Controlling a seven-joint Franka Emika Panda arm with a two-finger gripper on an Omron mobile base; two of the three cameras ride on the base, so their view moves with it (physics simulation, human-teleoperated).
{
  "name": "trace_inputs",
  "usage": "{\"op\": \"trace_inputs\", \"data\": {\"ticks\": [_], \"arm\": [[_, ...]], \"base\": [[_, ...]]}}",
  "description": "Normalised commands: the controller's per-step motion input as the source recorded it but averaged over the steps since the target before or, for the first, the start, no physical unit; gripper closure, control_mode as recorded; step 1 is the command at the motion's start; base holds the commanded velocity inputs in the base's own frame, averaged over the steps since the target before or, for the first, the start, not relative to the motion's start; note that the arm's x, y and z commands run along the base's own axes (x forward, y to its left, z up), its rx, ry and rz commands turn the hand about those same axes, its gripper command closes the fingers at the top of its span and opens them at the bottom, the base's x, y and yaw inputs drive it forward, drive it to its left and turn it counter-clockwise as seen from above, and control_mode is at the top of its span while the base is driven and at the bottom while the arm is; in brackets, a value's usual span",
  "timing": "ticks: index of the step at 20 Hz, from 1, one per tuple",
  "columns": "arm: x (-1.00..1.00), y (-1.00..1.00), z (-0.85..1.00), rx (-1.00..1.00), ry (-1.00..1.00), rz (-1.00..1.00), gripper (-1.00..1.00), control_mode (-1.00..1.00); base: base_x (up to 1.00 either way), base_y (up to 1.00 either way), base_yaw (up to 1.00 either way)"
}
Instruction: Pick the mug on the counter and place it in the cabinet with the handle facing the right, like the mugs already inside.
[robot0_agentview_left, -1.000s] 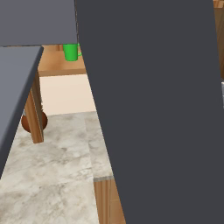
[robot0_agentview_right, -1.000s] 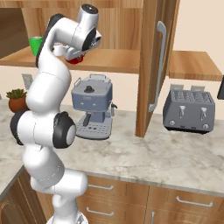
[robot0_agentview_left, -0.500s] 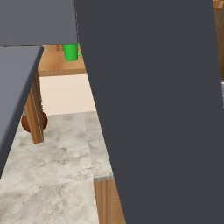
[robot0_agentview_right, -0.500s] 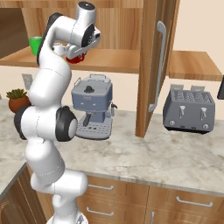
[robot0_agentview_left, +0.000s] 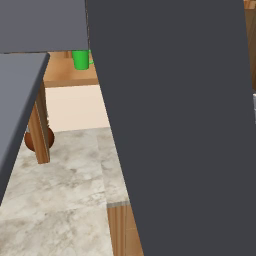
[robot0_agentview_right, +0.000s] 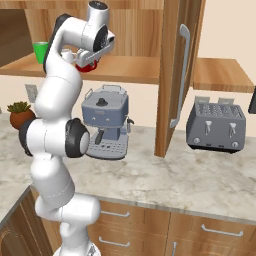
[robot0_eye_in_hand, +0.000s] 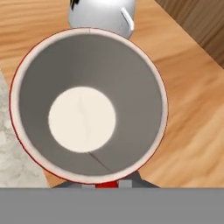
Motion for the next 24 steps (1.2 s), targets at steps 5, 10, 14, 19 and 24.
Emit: {"op": "trace_inputs", "data": {"ticks": [5,10,14,19,24], "arm": [[0.17,0.00,-0.21,-0.05,0.00,0.02,-1.00,-1.00],[0.01,-0.12,-0.02,-0.01,-0.04,0.03,-1.00,-1.00],[0.00,-0.19,0.00,0.00,-0.09,0.03,-1.00,-1.00],[-0.20,-0.41,0.08,0.07,-0.09,0.05,-1.00,-1.00],[-0.93,-0.55,-0.15,0.41,-0.09,0.03,-1.00,-1.00]], "base": [[0.00,0.00,0.00],[0.00,0.00,0.00],[0.00,0.00,0.00],[0.00,0.00,0.00],[0.00,0.00,0.00]]}}
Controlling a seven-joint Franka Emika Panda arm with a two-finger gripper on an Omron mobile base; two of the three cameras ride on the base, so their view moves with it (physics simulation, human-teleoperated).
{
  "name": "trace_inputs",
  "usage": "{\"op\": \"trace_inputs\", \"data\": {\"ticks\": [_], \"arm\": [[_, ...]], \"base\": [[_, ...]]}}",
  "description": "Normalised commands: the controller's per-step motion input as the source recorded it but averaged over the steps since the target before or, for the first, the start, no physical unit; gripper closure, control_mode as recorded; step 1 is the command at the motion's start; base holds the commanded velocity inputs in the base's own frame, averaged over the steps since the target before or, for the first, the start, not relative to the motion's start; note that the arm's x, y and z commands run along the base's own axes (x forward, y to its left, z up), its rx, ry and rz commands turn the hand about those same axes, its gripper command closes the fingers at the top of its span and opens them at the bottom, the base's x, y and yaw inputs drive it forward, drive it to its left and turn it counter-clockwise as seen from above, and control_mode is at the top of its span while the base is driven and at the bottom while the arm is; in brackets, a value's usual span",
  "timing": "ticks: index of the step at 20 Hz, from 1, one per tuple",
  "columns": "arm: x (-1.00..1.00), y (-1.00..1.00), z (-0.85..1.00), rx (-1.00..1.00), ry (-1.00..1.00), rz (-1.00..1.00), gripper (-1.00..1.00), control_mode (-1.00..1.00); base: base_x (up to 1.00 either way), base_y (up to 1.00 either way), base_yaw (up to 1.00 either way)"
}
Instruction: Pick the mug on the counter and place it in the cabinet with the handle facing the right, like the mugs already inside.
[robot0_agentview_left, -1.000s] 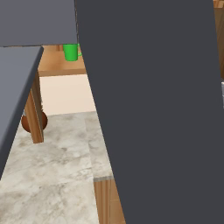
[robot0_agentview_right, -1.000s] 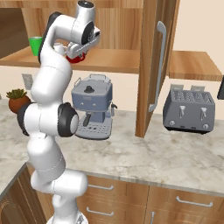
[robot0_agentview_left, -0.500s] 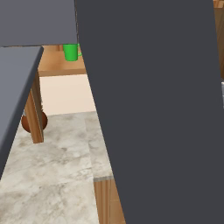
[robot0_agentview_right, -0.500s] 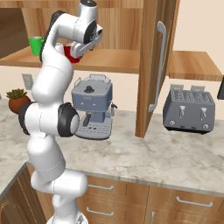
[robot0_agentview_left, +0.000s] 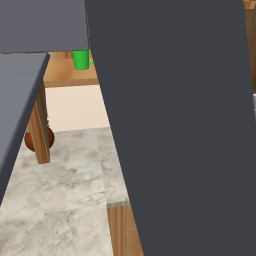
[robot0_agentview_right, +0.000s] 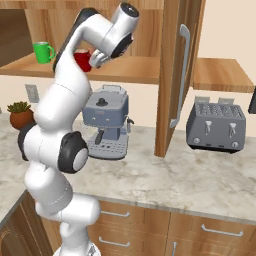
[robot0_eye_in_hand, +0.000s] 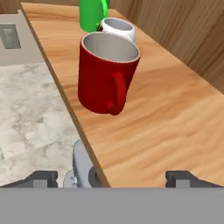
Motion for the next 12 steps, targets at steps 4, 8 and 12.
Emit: {"op": "trace_inputs", "data": {"ticks": [4,8,12], "arm": [[-0.98,-0.10,-0.23,0.37,-0.15,0.01,-1.00,-1.00],[-1.00,0.14,-0.67,0.29,-0.20,0.00,-1.00,-1.00],[-1.00,0.52,-0.38,0.15,-0.15,0.00,-1.00,-1.00]], "base": [[0.00,0.00,0.00],[0.00,0.00,0.00],[0.00,0.00,0.00]]}}
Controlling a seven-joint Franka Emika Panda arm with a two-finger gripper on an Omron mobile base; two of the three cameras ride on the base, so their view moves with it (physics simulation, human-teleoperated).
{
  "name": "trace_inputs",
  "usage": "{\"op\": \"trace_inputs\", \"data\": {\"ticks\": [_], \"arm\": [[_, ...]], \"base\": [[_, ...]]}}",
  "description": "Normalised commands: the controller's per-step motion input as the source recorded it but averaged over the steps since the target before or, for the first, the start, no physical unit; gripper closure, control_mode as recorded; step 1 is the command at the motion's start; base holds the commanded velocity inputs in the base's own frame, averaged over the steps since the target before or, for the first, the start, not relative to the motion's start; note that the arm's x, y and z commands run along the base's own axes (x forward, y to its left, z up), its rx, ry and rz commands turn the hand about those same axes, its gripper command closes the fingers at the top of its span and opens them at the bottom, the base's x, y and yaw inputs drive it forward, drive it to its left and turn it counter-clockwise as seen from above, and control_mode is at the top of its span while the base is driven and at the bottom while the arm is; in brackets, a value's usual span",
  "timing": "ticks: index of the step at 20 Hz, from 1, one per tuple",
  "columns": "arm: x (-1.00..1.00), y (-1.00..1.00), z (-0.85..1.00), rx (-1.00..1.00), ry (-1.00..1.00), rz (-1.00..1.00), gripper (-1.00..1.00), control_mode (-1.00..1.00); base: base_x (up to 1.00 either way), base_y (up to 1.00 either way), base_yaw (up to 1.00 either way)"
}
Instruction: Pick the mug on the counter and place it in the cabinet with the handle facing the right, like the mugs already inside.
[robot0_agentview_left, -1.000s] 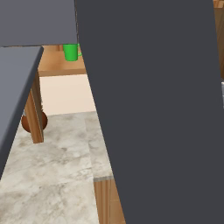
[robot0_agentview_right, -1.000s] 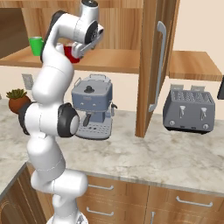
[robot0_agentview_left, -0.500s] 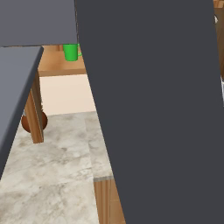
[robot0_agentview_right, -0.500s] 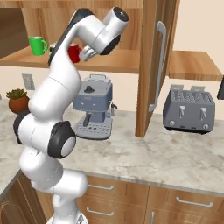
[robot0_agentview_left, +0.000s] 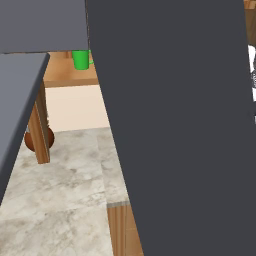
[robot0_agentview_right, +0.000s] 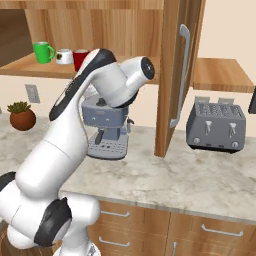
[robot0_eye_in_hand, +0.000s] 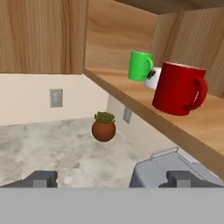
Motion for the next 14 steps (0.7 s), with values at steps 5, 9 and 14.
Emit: {"op": "trace_inputs", "data": {"ticks": [5,9,14], "arm": [[-0.84,0.51,0.35,0.00,-0.14,0.00,-1.00,-1.00],[-0.81,0.31,0.45,0.00,-0.01,0.04,-1.00,-1.00],[-1.00,0.12,0.08,0.00,-0.05,0.02,-1.00,-1.00]], "base": [[0.00,0.00,0.00],[0.00,0.00,0.00],[0.00,0.00,0.00]]}}
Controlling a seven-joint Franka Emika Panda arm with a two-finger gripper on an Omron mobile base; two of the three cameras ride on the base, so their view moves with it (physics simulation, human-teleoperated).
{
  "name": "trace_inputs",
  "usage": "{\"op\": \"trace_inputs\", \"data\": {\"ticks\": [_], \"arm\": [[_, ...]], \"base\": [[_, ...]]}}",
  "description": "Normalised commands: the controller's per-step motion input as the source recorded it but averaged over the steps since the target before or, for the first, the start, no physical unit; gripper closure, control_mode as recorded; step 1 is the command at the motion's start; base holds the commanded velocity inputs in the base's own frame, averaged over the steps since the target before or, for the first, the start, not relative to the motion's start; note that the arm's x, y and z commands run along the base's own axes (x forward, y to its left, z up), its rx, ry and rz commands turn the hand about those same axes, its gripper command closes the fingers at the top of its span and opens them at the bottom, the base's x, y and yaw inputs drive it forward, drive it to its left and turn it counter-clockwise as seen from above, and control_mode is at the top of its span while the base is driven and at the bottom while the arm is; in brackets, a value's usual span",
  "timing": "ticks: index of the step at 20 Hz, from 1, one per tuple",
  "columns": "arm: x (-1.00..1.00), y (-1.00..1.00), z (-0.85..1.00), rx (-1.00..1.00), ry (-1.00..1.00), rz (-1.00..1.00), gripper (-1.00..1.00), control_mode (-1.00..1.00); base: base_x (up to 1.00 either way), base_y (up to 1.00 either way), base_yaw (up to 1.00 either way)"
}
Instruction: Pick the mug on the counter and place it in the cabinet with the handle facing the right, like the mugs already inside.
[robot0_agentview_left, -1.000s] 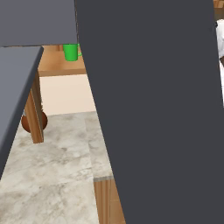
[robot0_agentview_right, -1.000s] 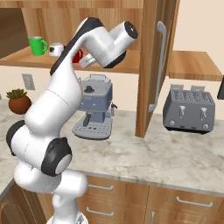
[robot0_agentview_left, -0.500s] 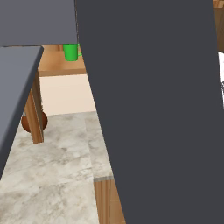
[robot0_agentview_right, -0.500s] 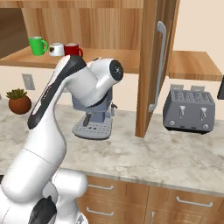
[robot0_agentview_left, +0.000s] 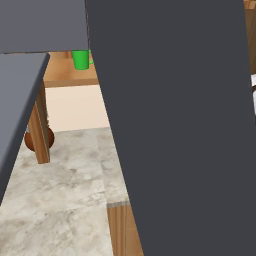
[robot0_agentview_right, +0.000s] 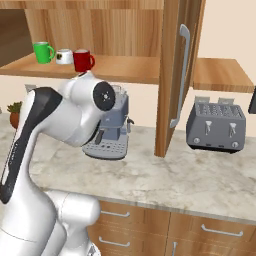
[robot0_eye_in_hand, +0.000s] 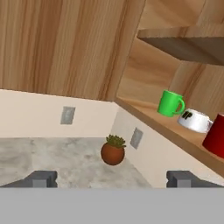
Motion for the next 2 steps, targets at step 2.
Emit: {"op": "trace_inputs", "data": {"ticks": [2], "arm": [[-1.00,0.00,0.00,0.02,-0.01,0.01,-1.00,-1.00]], "base": [[0.00,0.00,0.00]]}}
